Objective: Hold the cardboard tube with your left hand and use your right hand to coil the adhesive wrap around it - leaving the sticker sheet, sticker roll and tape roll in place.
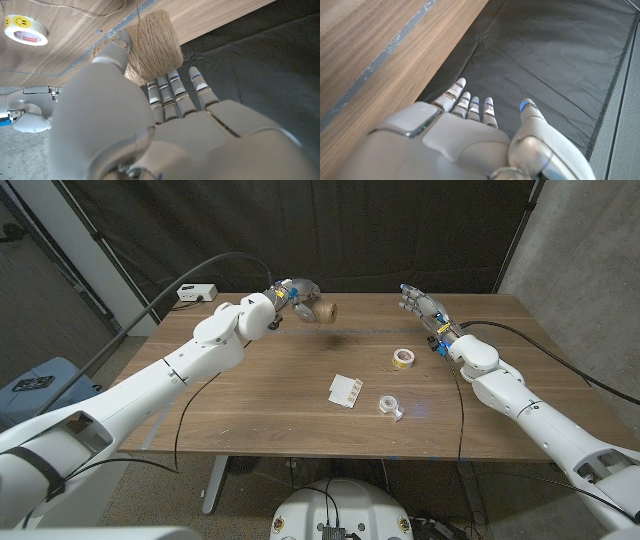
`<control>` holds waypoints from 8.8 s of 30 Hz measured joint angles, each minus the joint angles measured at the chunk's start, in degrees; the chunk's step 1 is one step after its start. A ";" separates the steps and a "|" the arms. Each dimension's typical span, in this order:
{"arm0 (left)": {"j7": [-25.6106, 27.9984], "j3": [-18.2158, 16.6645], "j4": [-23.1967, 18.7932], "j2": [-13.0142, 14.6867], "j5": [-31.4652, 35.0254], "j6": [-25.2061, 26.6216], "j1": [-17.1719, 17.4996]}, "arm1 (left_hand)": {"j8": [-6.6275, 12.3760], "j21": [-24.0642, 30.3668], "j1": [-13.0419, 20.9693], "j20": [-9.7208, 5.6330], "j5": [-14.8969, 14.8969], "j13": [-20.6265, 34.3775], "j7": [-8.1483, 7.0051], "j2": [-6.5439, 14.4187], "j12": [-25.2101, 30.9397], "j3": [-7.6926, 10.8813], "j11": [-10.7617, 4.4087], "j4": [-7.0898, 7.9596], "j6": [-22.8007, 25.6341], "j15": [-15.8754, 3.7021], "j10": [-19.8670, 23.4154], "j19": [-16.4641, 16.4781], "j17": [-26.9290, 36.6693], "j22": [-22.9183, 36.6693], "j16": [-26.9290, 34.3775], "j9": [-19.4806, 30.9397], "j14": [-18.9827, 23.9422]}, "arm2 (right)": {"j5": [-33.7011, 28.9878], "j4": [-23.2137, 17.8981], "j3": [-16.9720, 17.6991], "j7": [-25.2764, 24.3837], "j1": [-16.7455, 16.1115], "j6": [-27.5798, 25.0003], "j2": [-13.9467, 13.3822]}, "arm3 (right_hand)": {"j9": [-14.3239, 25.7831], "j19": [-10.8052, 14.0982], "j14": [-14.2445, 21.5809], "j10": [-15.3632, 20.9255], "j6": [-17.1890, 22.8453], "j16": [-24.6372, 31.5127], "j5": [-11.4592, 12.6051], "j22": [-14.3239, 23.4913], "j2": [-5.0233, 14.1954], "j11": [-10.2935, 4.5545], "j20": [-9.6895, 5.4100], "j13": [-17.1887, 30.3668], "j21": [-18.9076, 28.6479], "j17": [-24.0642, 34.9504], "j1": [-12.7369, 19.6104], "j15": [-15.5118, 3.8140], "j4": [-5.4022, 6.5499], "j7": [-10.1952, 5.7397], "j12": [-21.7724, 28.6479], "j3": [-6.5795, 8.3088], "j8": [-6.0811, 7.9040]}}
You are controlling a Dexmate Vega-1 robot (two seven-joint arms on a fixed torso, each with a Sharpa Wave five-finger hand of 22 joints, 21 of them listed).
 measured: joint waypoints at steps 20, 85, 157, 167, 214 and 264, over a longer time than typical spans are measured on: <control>-0.25 0.59 0.67 -1.60 -0.42 -0.09 -1.96 | 0.00 0.45 0.00 0.00 0.00 0.01 -0.07 0.00 0.19 0.00 -0.01 0.00 0.08 -0.01 -0.01 0.00 0.14 -0.01 -0.19 0.00 -0.01 | -0.75 5.20 -2.09 1.94 3.70 1.52 3.06 | 0.00 3.97 3.68 4.52 3.35 0.62 0.00 0.00 0.18 0.22 -0.88 0.25 0.88 -0.15 3.04 -1.02 -2.38 0.87 0.89 0.94 0.61; -0.39 2.40 2.38 -5.90 -3.47 3.56 -7.39 | 0.00 0.50 0.00 0.62 1.04 0.01 -0.06 0.00 0.13 0.00 0.11 0.00 0.07 0.27 0.11 -0.62 0.54 -0.02 -0.80 0.00 -0.31 | -4.34 19.25 -9.58 11.08 12.30 3.75 10.37 | 0.30 8.25 7.88 9.61 7.64 0.27 1.78 0.00 0.25 -2.06 -0.88 0.48 0.49 -0.53 20.27 -1.13 -6.79 -0.55 0.89 7.28 1.06; 1.01 5.45 1.37 -9.40 -11.62 15.45 -12.09 | 0.01 0.50 0.00 1.33 2.32 0.01 0.99 0.00 -0.48 -0.50 1.05 -0.01 -0.55 2.02 1.00 -1.33 1.43 -0.03 -0.18 0.00 -0.80 | -7.33 41.40 -13.34 16.03 20.82 15.28 19.98 | 0.28 9.37 9.84 11.21 7.59 0.27 0.86 0.00 -2.04 -3.65 -0.97 0.85 0.49 -0.54 26.01 -1.04 -6.38 -2.00 0.43 6.86 0.78; 1.54 6.02 0.77 -9.42 -13.10 17.07 -12.40 | 0.01 0.50 0.00 1.65 2.32 0.01 1.08 0.00 -0.44 -0.49 1.06 0.00 -0.63 2.45 0.99 -1.65 1.44 -0.03 -0.18 0.00 -0.78 | -7.67 47.22 -13.38 16.56 23.64 17.87 21.54 | 0.36 9.57 9.83 11.25 7.92 0.27 0.83 0.00 -2.27 -3.69 -0.77 0.84 0.49 -0.26 26.23 -1.04 -6.31 -2.32 0.43 6.14 0.78; 5.43 6.54 0.41 -9.58 -18.23 19.21 -13.12 | 0.01 0.50 0.00 1.64 2.38 0.01 1.70 0.00 -0.94 -0.49 1.78 0.00 -0.62 2.55 0.88 -1.63 1.06 0.27 -0.20 0.00 -0.69 | -8.81 53.74 -16.23 16.46 27.34 17.76 27.44 | 0.55 14.20 14.77 17.75 14.10 1.39 0.00 0.00 -2.79 -4.81 -1.08 1.01 0.88 -0.28 29.78 -1.26 -6.31 -3.94 1.33 4.56 2.39; 9.12 6.54 3.81 -11.24 -20.99 18.68 -14.24 | 0.01 0.82 0.00 1.74 3.80 -0.03 2.15 0.00 -0.92 -0.72 2.39 0.23 -0.35 2.95 0.87 -1.95 1.07 0.26 0.04 0.00 -0.71 | -15.68 23.42 -16.51 0.75 15.74 6.57 17.85 | -0.13 34.73 40.21 45.88 44.40 7.93 -0.40 0.49 -0.86 -7.41 -3.80 -0.25 6.21 -0.16 36.30 -2.64 -4.71 -5.60 6.10 -0.47 7.89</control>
